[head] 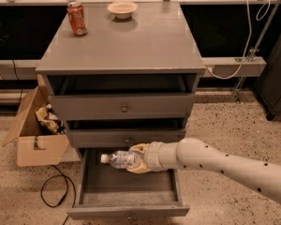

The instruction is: Pick blue plastic bottle from bottom drawer and place on counter

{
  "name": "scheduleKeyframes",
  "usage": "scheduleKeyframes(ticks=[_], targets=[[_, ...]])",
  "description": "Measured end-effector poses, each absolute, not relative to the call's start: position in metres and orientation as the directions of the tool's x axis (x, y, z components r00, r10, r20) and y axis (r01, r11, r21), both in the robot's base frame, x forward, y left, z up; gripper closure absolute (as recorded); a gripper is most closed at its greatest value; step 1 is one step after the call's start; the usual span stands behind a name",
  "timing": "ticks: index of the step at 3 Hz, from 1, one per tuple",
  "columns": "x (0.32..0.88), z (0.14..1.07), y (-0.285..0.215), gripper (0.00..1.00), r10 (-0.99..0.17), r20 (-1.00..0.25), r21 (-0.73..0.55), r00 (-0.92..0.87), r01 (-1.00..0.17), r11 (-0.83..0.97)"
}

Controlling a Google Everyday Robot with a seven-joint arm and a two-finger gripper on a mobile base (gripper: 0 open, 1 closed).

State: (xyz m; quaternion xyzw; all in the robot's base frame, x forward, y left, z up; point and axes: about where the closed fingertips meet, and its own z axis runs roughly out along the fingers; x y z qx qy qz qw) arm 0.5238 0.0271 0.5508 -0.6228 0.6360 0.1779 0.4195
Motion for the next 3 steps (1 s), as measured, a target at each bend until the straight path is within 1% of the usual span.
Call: scheduleKeyframes(ticks=[1,2,3], targets=[[0.533,0.593,0.025,1.00,-0.608,-0.773,-0.340,0.180,-0.927,0.158],[0.549,0.693,0.028,1.00,-0.562,-0.777,-0.422,0.283,-0.897,0.132],[0.560,0.801,0.035,1.00,-0.582,-0.719,-0.514,0.381,-0.854,0.076]])
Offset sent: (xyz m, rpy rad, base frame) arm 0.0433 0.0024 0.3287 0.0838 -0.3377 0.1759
